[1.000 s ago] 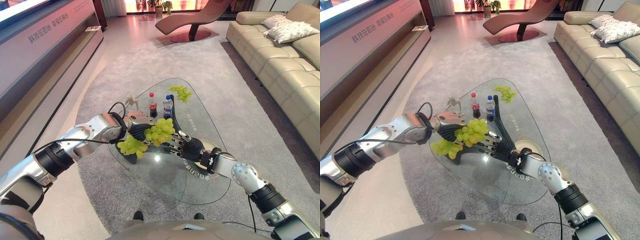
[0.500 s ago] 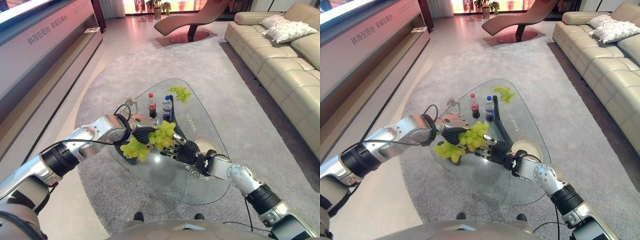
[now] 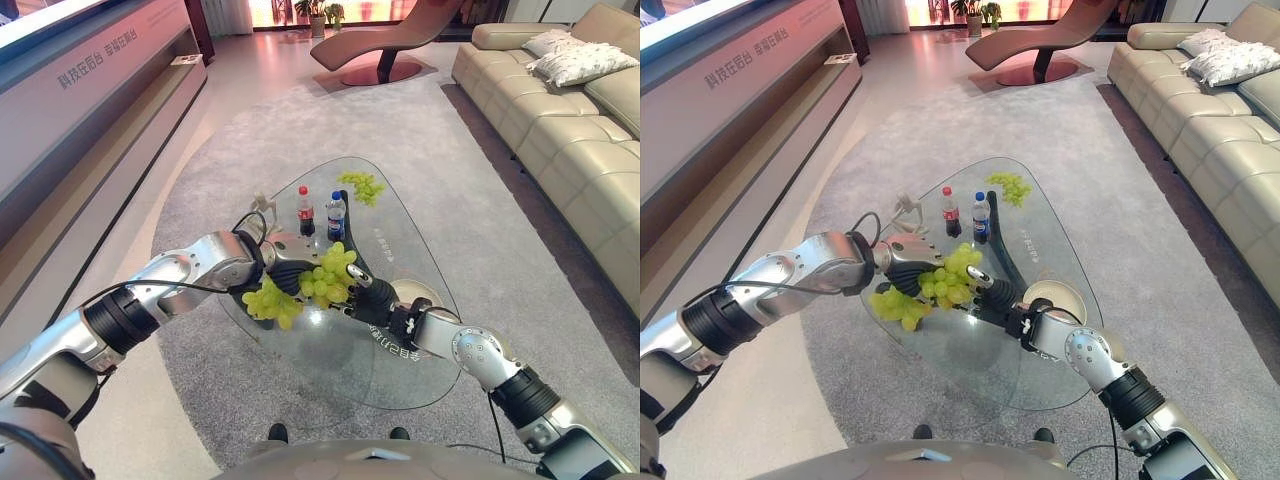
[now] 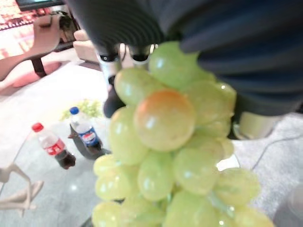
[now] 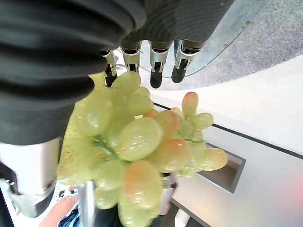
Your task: Pick up fruits into the plate
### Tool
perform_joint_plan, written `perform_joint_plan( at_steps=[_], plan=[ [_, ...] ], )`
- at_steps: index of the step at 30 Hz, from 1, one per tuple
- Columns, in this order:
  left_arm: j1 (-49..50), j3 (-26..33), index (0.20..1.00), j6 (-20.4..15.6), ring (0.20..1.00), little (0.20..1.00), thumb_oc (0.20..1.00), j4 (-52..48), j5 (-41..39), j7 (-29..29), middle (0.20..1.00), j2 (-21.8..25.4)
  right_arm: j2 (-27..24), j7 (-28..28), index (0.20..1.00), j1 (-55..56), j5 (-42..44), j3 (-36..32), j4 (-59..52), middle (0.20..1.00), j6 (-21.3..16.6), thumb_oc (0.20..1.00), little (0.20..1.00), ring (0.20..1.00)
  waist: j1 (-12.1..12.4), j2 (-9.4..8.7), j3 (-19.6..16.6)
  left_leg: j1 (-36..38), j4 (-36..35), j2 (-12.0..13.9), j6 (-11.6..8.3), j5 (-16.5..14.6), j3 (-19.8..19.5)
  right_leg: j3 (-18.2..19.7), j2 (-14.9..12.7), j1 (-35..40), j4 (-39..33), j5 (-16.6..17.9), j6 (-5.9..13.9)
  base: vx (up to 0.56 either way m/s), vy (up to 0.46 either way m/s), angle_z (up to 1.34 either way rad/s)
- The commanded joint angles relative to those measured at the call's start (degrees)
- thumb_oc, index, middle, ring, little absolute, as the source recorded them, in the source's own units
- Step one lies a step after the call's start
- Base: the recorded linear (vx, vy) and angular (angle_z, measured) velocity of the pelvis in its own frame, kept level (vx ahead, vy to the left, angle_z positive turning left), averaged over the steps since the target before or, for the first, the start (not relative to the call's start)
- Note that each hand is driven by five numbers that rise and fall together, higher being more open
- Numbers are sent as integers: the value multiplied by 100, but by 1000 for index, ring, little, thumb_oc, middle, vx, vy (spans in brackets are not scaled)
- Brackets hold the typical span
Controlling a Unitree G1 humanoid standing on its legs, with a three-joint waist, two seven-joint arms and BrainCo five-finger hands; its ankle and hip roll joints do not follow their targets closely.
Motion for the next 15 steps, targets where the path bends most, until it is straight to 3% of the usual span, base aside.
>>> perform_joint_plan(
  at_steps=[1,15],
  plan=[
    [-1049,-277,200,-168,200,200,200,-150,-273,-25,200,76,171,124,1000,-686,482,4,-662,1000,-401,1000,1000,1000,105,-74,139,478,42,-301,209,-864,357,-70,45,399,57,-521,72,0,0,0],
    [-1139,-639,200,-428,200,200,200,-349,-70,122,200,172,92,-43,1000,-734,710,90,-690,1000,-422,1000,1000,1000,102,-102,166,451,42,-311,222,-821,368,-82,28,354,57,-456,90,-2,0,0]
  ],
)
